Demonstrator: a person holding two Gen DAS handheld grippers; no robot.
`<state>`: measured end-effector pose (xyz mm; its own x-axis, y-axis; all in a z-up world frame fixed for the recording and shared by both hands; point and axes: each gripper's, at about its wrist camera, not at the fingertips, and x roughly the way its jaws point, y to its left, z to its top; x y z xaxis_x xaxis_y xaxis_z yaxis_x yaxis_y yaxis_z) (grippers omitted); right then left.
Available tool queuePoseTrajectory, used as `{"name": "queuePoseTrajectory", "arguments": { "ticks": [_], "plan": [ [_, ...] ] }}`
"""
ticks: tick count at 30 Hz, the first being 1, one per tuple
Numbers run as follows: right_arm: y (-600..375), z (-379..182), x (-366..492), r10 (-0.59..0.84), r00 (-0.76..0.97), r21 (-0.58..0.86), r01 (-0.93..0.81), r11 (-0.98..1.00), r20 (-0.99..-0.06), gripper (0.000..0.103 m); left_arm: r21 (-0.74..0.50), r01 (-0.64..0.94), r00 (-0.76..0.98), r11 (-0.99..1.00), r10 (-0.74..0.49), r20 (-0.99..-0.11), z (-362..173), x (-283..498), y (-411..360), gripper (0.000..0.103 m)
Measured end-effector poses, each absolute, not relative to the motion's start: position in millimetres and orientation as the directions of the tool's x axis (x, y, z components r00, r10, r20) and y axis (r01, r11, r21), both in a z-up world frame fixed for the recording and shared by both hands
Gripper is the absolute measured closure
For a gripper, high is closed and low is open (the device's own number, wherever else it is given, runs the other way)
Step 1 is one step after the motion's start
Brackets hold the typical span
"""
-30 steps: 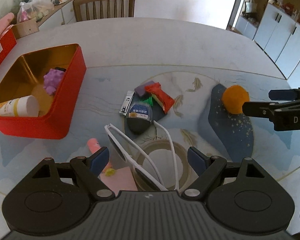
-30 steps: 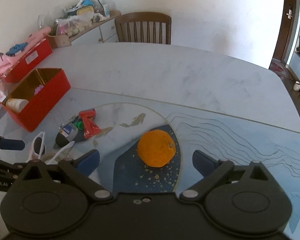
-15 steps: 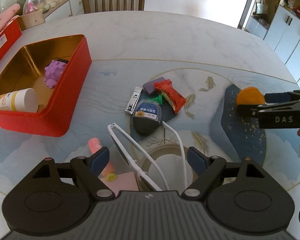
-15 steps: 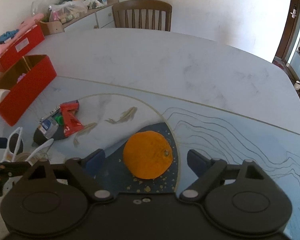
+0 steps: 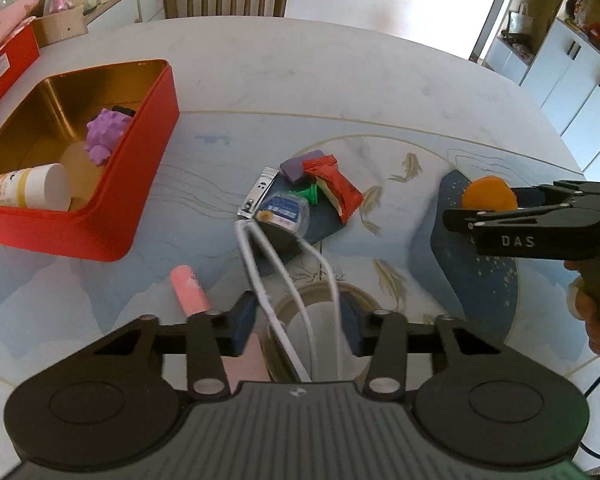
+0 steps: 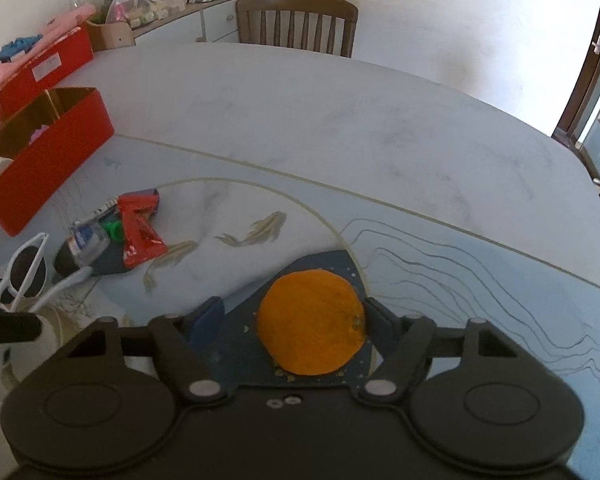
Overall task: Organize rigid objects
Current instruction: 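Grasp the white sunglasses with the left gripper while the right gripper grasps the orange, then carry the sunglasses and orange with both grippers over the red tin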
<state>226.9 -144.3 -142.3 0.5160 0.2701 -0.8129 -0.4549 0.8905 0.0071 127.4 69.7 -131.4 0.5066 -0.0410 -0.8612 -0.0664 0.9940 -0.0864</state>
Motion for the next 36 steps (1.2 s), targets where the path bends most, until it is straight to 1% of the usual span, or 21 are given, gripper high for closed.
{"name": "queuePoseTrajectory", "arguments": {
  "ticks": [2, 4, 6, 10, 16, 26, 36],
  "plan": [
    [-145.2, -142.5, 227.5, 0.244, 0.526, -0.015, -0.439, 0.898, -0.814, 0.048, -0.089, -0.075, 0.509, 0.993, -0.039, -0.860, -130.3, 125.5, 72.3, 0.066],
    [-147.5, -142.9, 228.1, 0.246, 0.524, -0.008, -0.436, 0.900, -0.816, 0.048, -0.091, -0.081, 0.511, 0.993, -0.037, -0.859, -129.2, 123.2, 74.8, 0.073],
    [-147.3, -143.3, 227.3, 0.244, 0.526, -0.012, -0.436, 0.900, -0.815, 0.049, -0.089, -0.087, 0.514, 0.992, -0.032, -0.857, -128.1, 121.9, 76.9, 0.076],
    [-146.9, -143.5, 221.3, 0.234, 0.532, -0.025, -0.434, 0.900, -0.814, 0.049, -0.088, -0.092, 0.524, 0.992, -0.027, -0.852, -125.9, 118.0, 81.3, 0.079],
    [-155.4, -133.0, 207.3, 0.262, 0.539, 0.012, -0.424, 0.906, -0.801, 0.049, -0.102, -0.101, 0.545, 0.990, -0.031, -0.838, -119.6, 113.5, 91.2, 0.080],
    [-159.2, -97.0, 173.4, 0.343, 0.535, 0.099, -0.432, 0.896, -0.772, 0.049, -0.146, -0.117, 0.570, 0.982, -0.054, -0.820, -105.0, 107.2, 111.2, 0.081],
    [-135.3, -61.4, 150.2, 0.394, 0.550, 0.123, -0.464, 0.877, -0.736, 0.049, -0.164, -0.087, 0.606, 0.983, -0.078, -0.791, -86.7, 104.2, 128.7, 0.081]
  ]
}}
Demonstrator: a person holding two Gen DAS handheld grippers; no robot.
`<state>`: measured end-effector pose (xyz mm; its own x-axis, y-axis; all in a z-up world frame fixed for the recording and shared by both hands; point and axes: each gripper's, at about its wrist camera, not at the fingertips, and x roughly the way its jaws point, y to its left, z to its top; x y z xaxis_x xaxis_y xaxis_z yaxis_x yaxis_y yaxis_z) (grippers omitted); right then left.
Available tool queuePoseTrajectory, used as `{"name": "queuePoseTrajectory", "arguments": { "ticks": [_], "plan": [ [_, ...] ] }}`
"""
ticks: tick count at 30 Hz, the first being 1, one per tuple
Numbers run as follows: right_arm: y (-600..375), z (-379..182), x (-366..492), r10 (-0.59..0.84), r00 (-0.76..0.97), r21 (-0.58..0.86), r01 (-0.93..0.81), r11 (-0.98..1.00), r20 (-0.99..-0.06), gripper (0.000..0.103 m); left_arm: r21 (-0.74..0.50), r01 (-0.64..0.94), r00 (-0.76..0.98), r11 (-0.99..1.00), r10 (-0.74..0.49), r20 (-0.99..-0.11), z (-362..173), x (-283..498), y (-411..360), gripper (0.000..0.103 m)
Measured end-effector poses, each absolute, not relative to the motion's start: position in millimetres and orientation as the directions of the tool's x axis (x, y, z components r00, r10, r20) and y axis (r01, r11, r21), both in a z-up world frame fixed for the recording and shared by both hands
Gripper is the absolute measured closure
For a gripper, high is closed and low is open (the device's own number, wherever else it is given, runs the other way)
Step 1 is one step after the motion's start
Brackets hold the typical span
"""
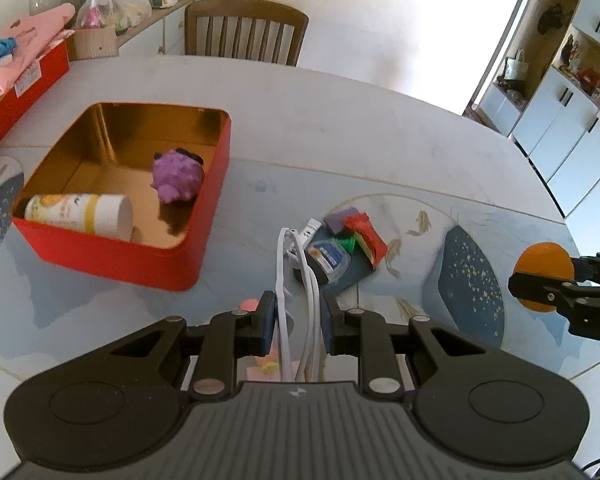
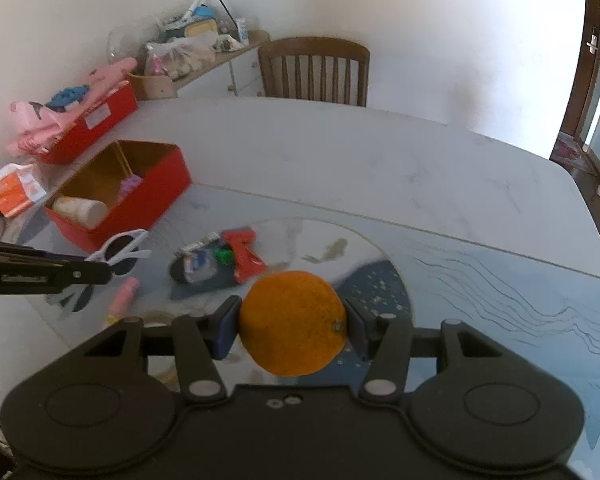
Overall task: Organize rigid objects
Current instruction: 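Carry the sunglasses and orange with both grippers over the red tin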
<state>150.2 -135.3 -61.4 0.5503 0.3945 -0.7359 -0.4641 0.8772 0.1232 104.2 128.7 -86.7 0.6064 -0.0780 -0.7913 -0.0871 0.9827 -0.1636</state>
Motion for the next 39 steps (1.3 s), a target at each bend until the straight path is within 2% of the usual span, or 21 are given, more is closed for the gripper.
{"name": "queuePoseTrajectory", "arguments": {
  "ticks": [22, 39],
  "plan": [
    [-7.7, -21.5, 148.4, 0.449, 0.565, 0.099, -0.542, 0.835, -0.692, 0.049, -0.141, -0.062, 0.676, 0.988, -0.062, -0.735, -51.7, 126.5, 248.2, 0.080],
    [114.2, -45.2, 186.3, 0.427, 0.530, 0.033, -0.599, 0.800, -0.732, 0.049, -0.129, -0.040, 0.654, 0.991, -0.072, -0.753, -68.7, 192.1, 327.5, 0.080]
  ]
}}
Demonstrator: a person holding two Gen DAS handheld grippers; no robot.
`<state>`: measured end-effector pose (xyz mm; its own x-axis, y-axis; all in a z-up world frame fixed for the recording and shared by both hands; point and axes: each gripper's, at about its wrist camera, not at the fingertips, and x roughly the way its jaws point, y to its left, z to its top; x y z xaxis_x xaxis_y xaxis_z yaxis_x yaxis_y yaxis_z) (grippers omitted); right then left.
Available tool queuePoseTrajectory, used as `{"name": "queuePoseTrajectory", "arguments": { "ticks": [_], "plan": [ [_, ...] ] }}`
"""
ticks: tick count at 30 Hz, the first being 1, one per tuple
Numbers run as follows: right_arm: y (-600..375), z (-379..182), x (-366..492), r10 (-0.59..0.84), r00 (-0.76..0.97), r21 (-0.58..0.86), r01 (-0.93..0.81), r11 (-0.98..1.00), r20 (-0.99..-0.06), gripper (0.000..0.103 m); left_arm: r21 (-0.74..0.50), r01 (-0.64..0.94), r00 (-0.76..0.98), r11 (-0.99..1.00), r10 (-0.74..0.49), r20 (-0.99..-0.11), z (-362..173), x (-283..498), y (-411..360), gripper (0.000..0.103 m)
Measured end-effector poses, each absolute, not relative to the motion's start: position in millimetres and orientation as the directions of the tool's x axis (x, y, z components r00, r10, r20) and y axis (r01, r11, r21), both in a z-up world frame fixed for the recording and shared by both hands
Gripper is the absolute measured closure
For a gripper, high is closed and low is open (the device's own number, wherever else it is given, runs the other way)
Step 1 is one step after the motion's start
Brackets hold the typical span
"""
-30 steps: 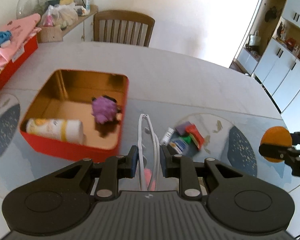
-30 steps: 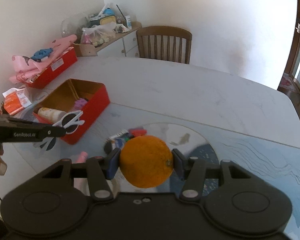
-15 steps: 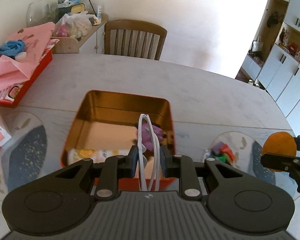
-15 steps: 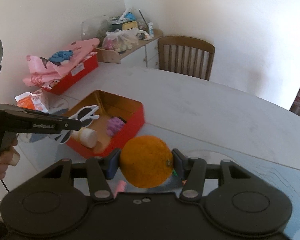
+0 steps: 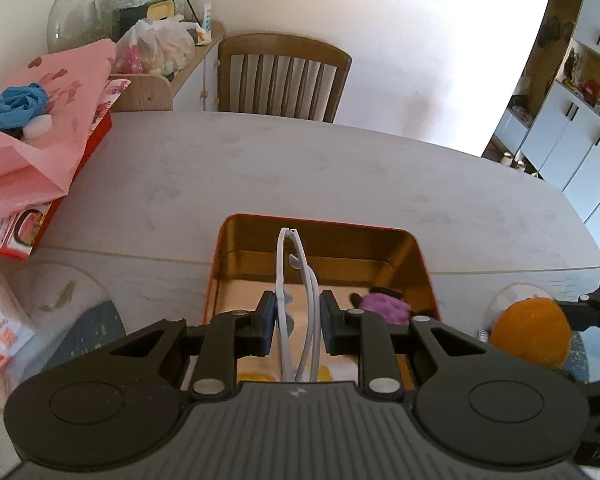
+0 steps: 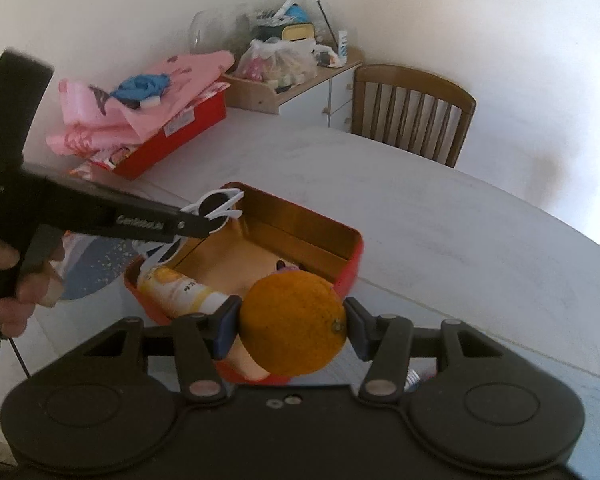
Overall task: Organize rigid objects
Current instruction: 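Carry the sunglasses and orange with both grippers over the red tin, then open both grippers to drop the sunglasses and orange into the tin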
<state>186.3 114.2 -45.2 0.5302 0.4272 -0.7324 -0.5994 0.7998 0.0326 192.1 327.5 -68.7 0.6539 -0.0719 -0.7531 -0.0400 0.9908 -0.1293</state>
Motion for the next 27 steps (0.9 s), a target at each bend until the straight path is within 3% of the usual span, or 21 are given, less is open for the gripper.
{"name": "queuePoseTrajectory", "arguments": {
  "ticks": [27],
  "plan": [
    [184.8, -100.8, 279.0, 0.309, 0.518, -0.081, -0.599, 0.797, -0.797, 0.049, -0.119, 0.026, 0.588, 0.993, -0.111, -0.801, -121.4, 236.7, 346.7, 0.080]
  ]
}}
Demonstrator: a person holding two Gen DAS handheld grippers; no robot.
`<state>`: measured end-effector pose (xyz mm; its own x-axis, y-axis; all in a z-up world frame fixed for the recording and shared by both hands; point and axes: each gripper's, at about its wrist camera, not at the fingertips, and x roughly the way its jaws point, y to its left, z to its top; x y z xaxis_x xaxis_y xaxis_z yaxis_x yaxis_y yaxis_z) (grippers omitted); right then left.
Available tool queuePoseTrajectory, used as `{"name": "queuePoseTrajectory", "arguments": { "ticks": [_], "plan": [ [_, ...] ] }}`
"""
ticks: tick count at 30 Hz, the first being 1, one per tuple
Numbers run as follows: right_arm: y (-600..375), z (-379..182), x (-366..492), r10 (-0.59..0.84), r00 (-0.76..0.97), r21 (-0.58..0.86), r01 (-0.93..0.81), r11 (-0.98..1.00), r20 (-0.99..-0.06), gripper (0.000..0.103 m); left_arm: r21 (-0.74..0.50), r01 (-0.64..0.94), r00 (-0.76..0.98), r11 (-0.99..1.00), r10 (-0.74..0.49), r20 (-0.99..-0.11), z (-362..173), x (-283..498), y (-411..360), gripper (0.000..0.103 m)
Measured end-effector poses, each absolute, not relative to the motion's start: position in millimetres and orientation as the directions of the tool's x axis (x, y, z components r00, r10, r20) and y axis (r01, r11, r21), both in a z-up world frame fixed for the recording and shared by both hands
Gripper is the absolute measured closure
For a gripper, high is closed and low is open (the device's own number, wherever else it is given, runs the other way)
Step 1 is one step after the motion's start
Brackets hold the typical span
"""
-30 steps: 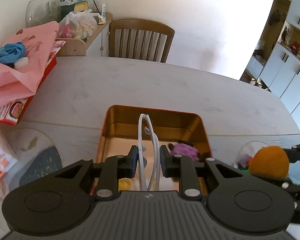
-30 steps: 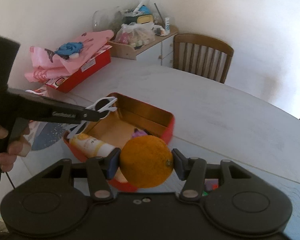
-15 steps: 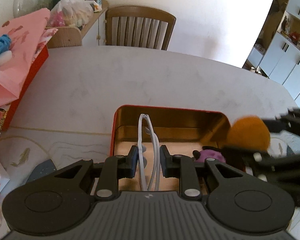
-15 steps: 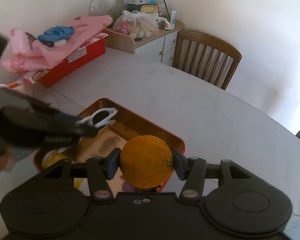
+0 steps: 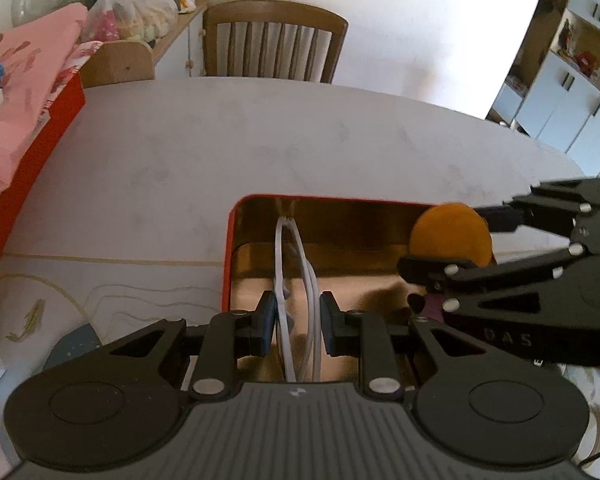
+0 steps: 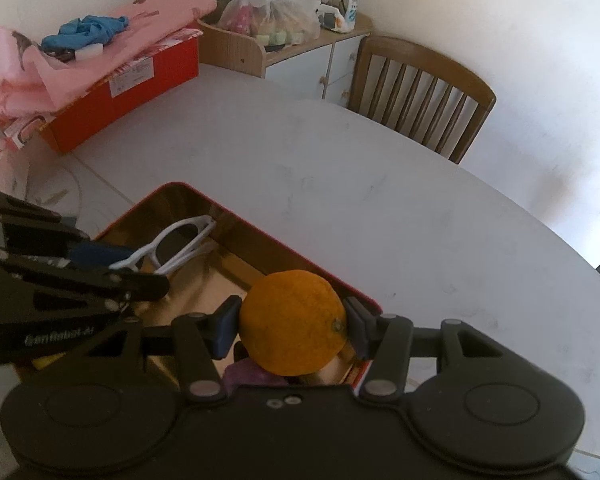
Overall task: Organize rigid objects
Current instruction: 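Open both grippers to drop the sunglasses and orange into the tin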
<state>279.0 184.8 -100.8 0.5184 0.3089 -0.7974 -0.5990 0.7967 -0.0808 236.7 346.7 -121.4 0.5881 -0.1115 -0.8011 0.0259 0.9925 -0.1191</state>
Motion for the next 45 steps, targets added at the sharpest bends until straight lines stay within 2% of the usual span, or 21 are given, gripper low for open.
{"name": "queuePoseTrajectory", "arguments": {
  "ticks": [8, 20, 23, 25, 30, 34, 42, 44, 45],
  "plan": [
    [187.1, -114.6, 284.3, 0.265, 0.506, -0.104, -0.589, 0.802, -0.821, 0.049, -0.110, 0.060, 0.580, 0.992, -0.124, -0.805, -127.4, 238.5, 342.4, 0.080],
    [178.8, -102.0, 276.2, 0.298, 0.493, -0.063, -0.591, 0.804, -0.817, 0.048, -0.093, 0.043, 0.581, 0.995, -0.101, -0.808, -127.1, 237.6, 342.2, 0.079],
    [174.0, -94.7, 270.0, 0.317, 0.491, -0.037, -0.585, 0.810, -0.811, 0.045, -0.097, 0.034, 0.580, 0.995, -0.099, -0.809, -124.6, 233.2, 341.1, 0.079],
    [169.5, -89.5, 266.6, 0.332, 0.490, -0.019, -0.582, 0.813, -0.806, 0.038, -0.101, 0.033, 0.586, 0.994, -0.101, -0.804, -121.3, 230.4, 341.4, 0.079],
    [161.1, -73.9, 255.1, 0.354, 0.504, 0.001, -0.574, 0.819, -0.787, 0.036, -0.099, 0.032, 0.596, 0.995, -0.099, -0.797, -112.2, 223.3, 340.6, 0.079],
    [151.7, -60.2, 246.1, 0.373, 0.518, 0.019, -0.565, 0.825, -0.770, 0.033, -0.105, 0.038, 0.608, 0.994, -0.106, -0.787, -103.0, 216.7, 339.1, 0.075],
    [128.3, -38.1, 221.2, 0.389, 0.549, 0.034, -0.547, 0.836, -0.740, 0.024, -0.093, 0.054, 0.633, 0.994, -0.106, -0.767, -83.0, 195.8, 328.9, 0.074],
    [121.7, -33.1, 214.5, 0.392, 0.556, 0.041, -0.538, 0.842, -0.733, 0.021, -0.092, 0.059, 0.639, 0.994, -0.109, -0.761, -78.2, 188.9, 326.3, 0.071],
    [117.7, -30.3, 210.6, 0.392, 0.562, 0.044, -0.533, 0.845, -0.729, 0.020, -0.092, 0.062, 0.643, 0.994, -0.111, -0.758, -75.5, 185.0, 325.1, 0.065]
  ]
}}
